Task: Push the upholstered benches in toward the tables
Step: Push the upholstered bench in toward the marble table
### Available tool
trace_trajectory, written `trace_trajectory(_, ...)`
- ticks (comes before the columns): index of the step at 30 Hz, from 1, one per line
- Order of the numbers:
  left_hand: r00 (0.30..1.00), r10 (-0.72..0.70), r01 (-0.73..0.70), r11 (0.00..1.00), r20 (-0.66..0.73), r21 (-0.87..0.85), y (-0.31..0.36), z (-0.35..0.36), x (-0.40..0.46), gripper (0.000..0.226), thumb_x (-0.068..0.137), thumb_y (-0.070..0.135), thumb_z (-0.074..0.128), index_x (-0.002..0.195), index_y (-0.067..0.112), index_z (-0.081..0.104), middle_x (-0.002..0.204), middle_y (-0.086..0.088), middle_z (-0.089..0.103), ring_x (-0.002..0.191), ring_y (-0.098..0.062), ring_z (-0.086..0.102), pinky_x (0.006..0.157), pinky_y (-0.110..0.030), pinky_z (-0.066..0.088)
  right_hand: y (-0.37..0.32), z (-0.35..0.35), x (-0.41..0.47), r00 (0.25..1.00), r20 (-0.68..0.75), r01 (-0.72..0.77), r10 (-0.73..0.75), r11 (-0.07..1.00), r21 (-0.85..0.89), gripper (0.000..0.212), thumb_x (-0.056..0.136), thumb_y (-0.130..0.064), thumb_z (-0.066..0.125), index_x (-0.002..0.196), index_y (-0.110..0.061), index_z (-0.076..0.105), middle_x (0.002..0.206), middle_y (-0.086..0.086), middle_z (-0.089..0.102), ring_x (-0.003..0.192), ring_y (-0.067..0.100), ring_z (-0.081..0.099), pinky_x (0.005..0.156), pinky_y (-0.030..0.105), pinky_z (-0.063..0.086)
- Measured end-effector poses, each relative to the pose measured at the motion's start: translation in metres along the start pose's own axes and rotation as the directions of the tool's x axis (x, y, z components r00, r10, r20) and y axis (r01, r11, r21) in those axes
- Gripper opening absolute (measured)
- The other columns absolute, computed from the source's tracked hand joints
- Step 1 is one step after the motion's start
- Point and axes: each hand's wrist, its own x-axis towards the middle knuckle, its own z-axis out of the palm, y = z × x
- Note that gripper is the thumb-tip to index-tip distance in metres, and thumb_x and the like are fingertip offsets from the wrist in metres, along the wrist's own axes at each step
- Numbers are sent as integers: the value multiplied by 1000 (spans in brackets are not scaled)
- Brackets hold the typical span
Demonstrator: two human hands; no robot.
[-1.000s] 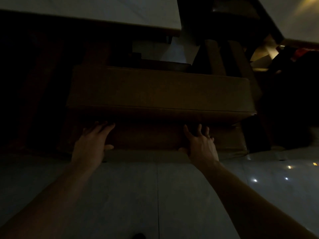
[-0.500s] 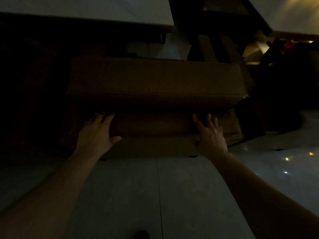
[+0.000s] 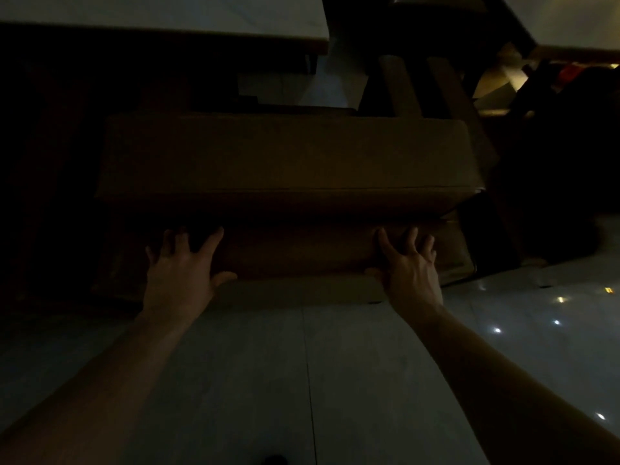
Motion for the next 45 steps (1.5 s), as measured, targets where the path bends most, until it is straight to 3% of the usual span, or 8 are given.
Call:
trace_trajectory(7,999,-28,26,998,-35,-54,5,6,-3,83,80,63,62,151,30,32,145,-32,38,137,-52,28,106,-70,29,7,-1,0,1000,-13,3,-3,1000,6,77,96,-56,50,158,-37,10,164,25,4,146,55,2,120,62,16)
trace_trajectory(13,999,-44,43,998,-21,-55,8,6,-2,83,81,61,63,151,30,31,148,-30,35,139,-51,24,108,-70,24,9,-10,3,1000,5,25,-25,996,-81,79,93,-59,53,157,-37,13,159,25,19,141,52,23,112,57,33)
trace_trajectory(22,996,-76,77,997,38,-25,12,3,4,82,83,60,62,152,32,27,152,-26,30,141,-50,20,110,-69,22,10,-16,12,998,65,34,-23,984,-176,81,87,-65,57,154,-40,19,153,22,32,132,49,39,98,50,48)
trace_trajectory(31,988,-110,113,993,109,-24,15,-2,6,82,86,62,58,153,36,19,157,-20,24,145,-46,13,115,-65,17,10,-24,13,995,96,58,-36,971,-233,78,87,-70,50,153,-42,19,143,18,40,121,42,48,86,43,53)
trace_trajectory(37,967,-162,172,984,197,-38,20,-9,8,85,85,58,63,152,40,13,161,-19,15,147,-45,5,117,-61,13,12,-29,14,987,143,109,-72,957,-268,77,86,-76,35,152,-49,5,141,15,42,117,38,51,81,37,53)
trace_trajectory(39,962,-170,184,982,212,-46,19,-11,9,87,84,57,64,152,41,13,161,-19,15,147,-45,4,117,-61,14,9,-33,16,983,172,108,-62,956,-274,77,88,-75,33,153,-48,4,146,16,39,121,38,50,84,37,52)
trace_trajectory(42,956,-177,196,979,234,-61,17,-10,11,87,84,56,65,152,42,12,161,-19,15,147,-45,2,117,-61,13,6,-39,19,966,253,111,-49,965,-239,77,92,-70,33,154,-46,-5,157,20,27,136,43,40,101,43,49)
trace_trajectory(45,954,-175,198,977,243,-74,15,-8,11,85,85,56,64,151,43,13,162,-17,13,148,-43,1,118,-60,12,5,-48,20,950,307,125,-51,966,-227,78,93,-65,37,155,-45,-7,156,18,26,135,41,40,101,42,50)
